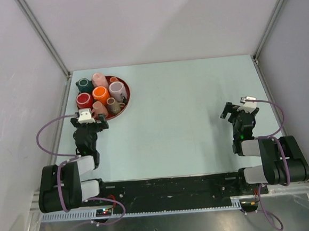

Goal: Turn the mug right side up

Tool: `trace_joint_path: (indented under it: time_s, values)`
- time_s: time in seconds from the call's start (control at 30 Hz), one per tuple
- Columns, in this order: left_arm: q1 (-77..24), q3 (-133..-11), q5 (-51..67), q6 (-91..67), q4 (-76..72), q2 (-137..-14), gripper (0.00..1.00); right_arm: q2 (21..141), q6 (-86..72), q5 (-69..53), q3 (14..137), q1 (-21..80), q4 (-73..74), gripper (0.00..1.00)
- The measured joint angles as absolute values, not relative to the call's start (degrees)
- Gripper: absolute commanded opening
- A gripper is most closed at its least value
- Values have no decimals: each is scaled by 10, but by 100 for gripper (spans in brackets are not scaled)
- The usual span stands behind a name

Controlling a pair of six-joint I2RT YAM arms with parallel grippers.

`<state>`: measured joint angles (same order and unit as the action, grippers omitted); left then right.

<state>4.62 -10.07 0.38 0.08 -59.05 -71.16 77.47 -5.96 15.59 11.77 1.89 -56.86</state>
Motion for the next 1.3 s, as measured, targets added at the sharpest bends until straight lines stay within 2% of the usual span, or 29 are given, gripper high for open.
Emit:
trace_joint_path:
  time_s: [0.23,0.33,0.43,0.57,0.7,0.83,0.97,1.17,1.3]
  values:
    - [46,-101,3,1,-590,-712,98,772,-59,151,121,17,-554,100]
    - [46,-100,2,1,-590,-709,98,755,-58,146,142,17,-501,100]
    - [46,-97,-1,1,-546,-656,98,717,-54,137,179,17,-432,100]
    - [46,-138,35,34,-417,-514,98,658,-53,100,238,17,-343,100]
    - [42,-327,125,118,-185,-489,98,634,-54,36,309,23,-251,100]
    - [11,-568,190,245,87,-586,98,633,-54,-28,364,42,-190,100]
    - [-80,-762,166,388,308,-739,96,633,-53,-73,380,77,-153,100]
    - [-213,-887,51,581,512,-956,82,635,-53,-104,380,127,-118,100]
    - [-229,-974,-5,630,587,-1089,69,647,-53,-109,380,154,-98,100]
